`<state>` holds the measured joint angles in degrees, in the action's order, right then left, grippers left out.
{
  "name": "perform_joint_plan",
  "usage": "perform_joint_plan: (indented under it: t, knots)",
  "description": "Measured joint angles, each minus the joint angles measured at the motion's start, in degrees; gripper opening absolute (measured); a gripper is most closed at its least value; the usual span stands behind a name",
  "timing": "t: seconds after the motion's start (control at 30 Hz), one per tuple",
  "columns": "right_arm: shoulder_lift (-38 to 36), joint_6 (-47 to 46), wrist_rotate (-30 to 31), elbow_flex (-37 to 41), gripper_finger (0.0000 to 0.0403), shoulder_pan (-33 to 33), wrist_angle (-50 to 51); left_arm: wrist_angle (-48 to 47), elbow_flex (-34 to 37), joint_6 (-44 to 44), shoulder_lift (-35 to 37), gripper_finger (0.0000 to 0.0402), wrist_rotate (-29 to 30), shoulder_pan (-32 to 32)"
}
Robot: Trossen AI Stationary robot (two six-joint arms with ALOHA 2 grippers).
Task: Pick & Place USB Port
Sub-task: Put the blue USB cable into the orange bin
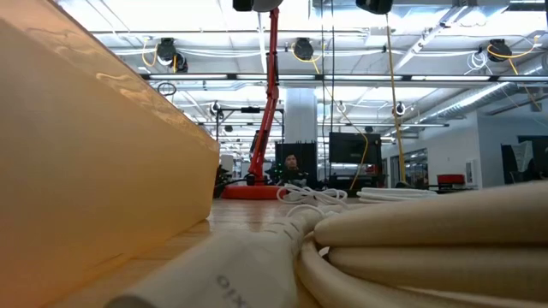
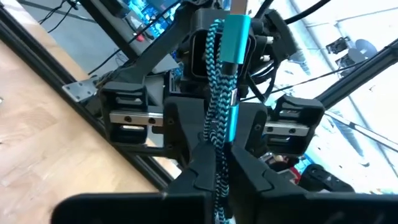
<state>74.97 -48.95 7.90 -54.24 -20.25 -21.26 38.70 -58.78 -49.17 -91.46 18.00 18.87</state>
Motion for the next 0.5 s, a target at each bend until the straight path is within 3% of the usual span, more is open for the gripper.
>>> perform_joint_plan:
  t: [0.13, 0.33, 0.5]
  knots:
    - [0.1, 3.1, -3.6, 0.1, 0.0078, 0.1, -4.3, 0.5, -0.1, 0.0, 0.1, 0.0019, 0.0, 0.0]
    - [-0.1, -1.0, -9.1, 0.1, 0.0156, -2.0, -9.0, -2.9, -0.2, 0.8, 2.2, 0.0011, -4.4, -0.1]
    - [-0.8, -6.6, -15.7, -0.1, 0.0203, -6.0, -13.4, -17.5, 0.0, -1.8, 7.0, 0.001, -11.7, 0.1]
